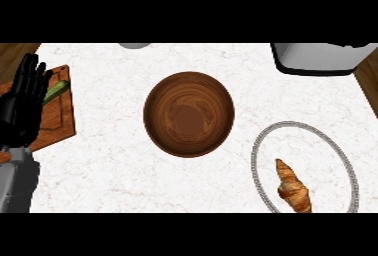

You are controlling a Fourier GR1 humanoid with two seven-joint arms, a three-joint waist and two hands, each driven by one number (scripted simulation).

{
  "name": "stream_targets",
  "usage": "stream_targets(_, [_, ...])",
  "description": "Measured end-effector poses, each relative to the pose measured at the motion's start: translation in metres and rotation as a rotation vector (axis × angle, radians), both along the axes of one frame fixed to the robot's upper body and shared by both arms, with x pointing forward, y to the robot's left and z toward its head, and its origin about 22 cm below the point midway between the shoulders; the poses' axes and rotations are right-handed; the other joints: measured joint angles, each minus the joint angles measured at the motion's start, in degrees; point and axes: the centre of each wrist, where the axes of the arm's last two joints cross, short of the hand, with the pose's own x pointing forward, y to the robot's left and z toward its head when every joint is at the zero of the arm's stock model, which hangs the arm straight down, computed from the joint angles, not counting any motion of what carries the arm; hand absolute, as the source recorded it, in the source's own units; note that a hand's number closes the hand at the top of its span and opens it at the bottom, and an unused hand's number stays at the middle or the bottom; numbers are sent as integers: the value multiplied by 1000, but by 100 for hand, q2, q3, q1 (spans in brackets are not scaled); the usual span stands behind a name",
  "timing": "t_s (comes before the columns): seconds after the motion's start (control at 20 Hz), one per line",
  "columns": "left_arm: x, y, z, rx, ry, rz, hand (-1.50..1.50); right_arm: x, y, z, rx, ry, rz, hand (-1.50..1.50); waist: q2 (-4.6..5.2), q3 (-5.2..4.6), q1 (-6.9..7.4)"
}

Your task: Pick the bell pepper from the placemat and place it in the bowl

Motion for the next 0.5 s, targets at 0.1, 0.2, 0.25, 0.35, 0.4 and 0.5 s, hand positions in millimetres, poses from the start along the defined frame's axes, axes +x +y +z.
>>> stream_targets(0.1, [0,5,0,-2,4,7,0,7,24,4,2,21,34,150,-9,-1,-38])
stream_targets(0.2, [0,5,2,-5,7,13,0,11,46,5,-15,45,64,150,-22,-1,-65])
stream_targets(0.25, [0,7,4,-4,8,14,0,13,56,7,-28,54,77,150,-25,-1,-77])
stream_targets(0.35, [-3,8,3,-1,10,15,0,16,80,4,-52,76,107,150,-30,0,-91])
stream_targets(0.4, [-3,7,1,-2,10,16,0,18,93,2,-60,87,122,150,-30,0,-100])
stream_targets(0.5, [-4,5,1,-4,16,17,0,19,115,-3,-82,112,152,150,-41,0,-134])
